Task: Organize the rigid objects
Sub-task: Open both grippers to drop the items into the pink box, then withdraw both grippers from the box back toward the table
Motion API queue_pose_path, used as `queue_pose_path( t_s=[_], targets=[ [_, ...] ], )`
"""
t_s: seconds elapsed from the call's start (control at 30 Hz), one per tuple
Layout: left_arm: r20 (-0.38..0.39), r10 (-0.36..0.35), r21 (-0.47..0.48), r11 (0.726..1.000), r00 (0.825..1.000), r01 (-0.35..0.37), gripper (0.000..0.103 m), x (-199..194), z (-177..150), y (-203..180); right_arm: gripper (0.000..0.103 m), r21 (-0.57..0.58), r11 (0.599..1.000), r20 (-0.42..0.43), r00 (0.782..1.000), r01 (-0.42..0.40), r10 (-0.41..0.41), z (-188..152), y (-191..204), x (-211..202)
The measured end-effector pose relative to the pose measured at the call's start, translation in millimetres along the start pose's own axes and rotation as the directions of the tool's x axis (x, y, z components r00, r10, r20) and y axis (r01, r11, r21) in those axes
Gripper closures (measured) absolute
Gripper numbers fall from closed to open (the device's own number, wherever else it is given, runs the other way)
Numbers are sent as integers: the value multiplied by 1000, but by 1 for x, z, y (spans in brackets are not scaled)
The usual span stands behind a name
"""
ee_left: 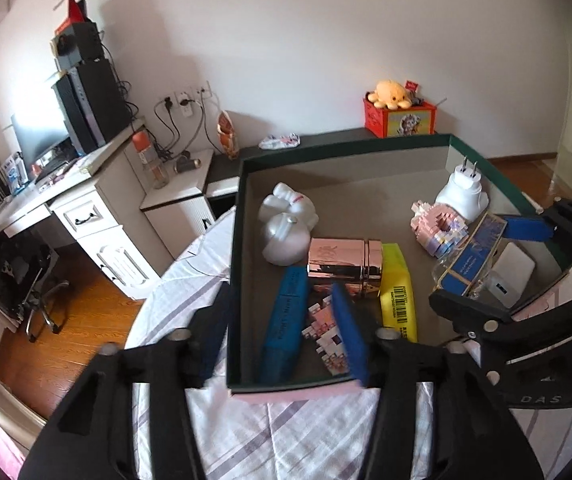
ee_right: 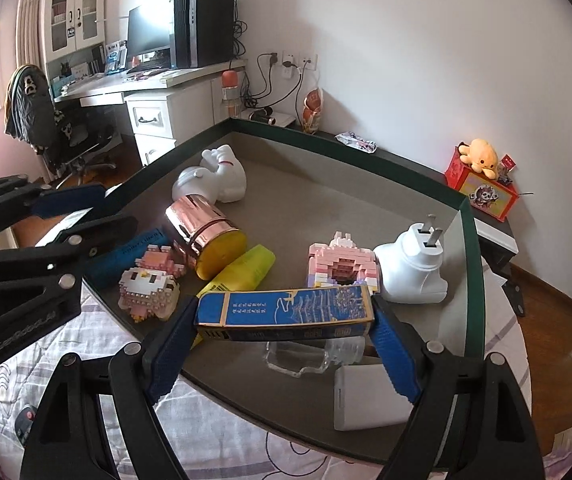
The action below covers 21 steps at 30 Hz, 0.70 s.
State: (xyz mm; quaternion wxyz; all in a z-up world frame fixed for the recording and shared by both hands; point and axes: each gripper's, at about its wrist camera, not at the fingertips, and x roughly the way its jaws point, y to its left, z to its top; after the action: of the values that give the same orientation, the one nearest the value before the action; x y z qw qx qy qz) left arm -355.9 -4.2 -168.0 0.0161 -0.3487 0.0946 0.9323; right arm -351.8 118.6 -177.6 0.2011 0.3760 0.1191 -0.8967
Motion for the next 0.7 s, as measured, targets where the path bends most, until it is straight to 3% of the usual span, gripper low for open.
queue_pose_path(
  t_s=[0.3, 0.4, 0.47, 0.7],
  targets=[
    [80, 35, -33, 999, 996, -33, 8, -50, -4, 9, 12, 9, 999, 86, 995, 46, -47, 2, 7, -35],
    [114, 36, -38, 999, 993, -32, 4, -73, -6, 10, 9, 24, 998, 129, 990, 53, -56, 1, 9, -58],
    [140, 37, -41, 999, 989, -31, 0, -90, -8, 11, 0, 29, 995, 156, 982, 100, -104, -2, 12, -76],
    [245, 36, -89, 996, 969, -14, 0, -151, -25, 11, 0, 62, 995, 252, 963, 82, -95, -23, 18, -140]
  ],
)
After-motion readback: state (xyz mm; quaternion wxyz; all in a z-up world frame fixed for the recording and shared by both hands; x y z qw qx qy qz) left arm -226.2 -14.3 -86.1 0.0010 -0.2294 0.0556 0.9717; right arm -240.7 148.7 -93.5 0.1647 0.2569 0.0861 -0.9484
